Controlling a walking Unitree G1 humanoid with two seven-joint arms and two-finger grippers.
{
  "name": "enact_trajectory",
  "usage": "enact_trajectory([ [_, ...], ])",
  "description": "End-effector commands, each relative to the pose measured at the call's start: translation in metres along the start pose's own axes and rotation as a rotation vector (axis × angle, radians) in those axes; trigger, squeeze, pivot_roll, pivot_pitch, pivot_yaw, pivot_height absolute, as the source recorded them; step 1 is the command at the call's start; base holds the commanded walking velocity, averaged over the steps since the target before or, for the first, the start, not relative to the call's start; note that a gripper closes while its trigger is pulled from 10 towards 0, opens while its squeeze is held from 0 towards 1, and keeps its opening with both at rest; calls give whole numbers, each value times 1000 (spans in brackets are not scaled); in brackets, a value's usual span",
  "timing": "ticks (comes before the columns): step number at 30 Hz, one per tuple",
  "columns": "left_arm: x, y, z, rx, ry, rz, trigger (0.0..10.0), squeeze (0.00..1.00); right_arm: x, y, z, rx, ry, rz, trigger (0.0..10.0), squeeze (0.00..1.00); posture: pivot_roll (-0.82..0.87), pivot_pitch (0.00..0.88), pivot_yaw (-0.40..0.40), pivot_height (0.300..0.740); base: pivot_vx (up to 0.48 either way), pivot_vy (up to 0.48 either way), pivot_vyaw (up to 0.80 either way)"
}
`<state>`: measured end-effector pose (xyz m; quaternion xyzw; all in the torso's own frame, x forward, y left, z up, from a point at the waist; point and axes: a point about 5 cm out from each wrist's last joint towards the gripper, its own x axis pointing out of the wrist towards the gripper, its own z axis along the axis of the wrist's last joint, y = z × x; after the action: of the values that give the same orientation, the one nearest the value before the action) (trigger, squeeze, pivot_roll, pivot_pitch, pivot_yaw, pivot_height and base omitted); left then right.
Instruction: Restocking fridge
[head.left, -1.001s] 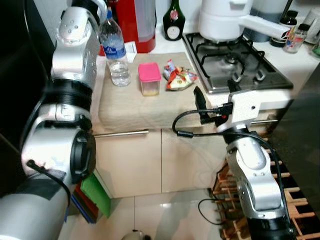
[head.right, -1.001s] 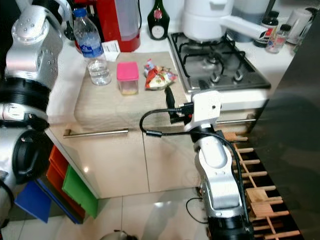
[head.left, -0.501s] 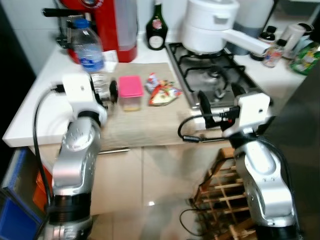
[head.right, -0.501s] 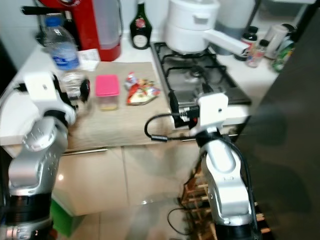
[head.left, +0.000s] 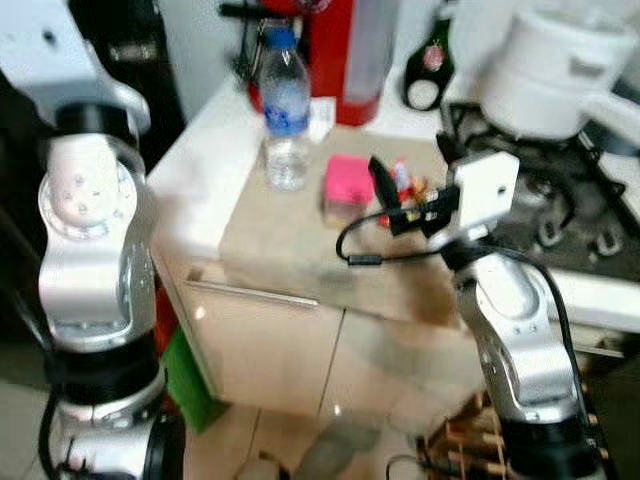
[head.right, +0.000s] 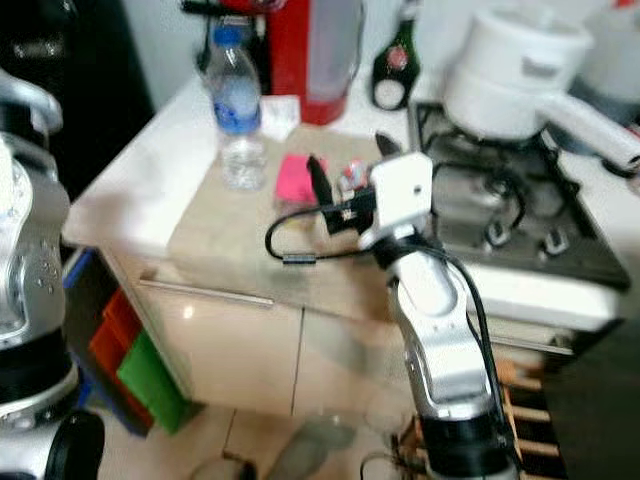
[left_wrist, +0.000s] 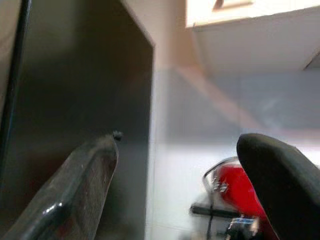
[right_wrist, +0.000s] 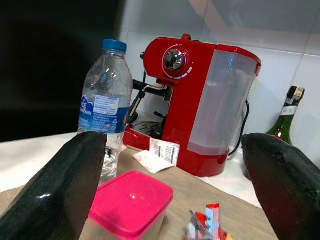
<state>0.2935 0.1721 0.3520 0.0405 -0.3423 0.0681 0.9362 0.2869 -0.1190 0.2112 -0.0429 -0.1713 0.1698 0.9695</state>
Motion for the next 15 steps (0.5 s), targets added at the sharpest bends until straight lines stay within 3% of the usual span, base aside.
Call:
enact_trajectory([
  [1,8,-6,-9,-29,65,-64,10000,0,3,-3,1,-2,6,-3,10000,275,46,0,-69,740,0,0,0],
  [2,20,-7,-18,-57,119,-98,10000,0,5,-1,0,1,6,5,10000,271,37,0,-66,740,0,0,0],
  [5,35,-9,-33,-41,172,-150,10000,0,6,0,1,1,1,-1,10000,278,27,0,-58,740,0,0,0],
  [7,39,-8,-37,-49,182,-154,10000,0,6,0,1,2,1,-5,10000,278,24,0,-56,740,0,0,0],
  [8,49,-11,-49,-38,227,-181,10000,0,5,-1,1,0,3,-20,10000,271,6,0,-39,740,0,0,0],
  [11,54,-12,-53,-33,237,-196,10000,0,4,-1,1,-2,6,-27,10000,271,2,0,-34,740,0,0,0],
  [15,75,-23,-68,-54,292,-250,10000,0,-8,-3,-2,-10,24,-65,10000,275,-48,0,15,740,0,0,0],
])
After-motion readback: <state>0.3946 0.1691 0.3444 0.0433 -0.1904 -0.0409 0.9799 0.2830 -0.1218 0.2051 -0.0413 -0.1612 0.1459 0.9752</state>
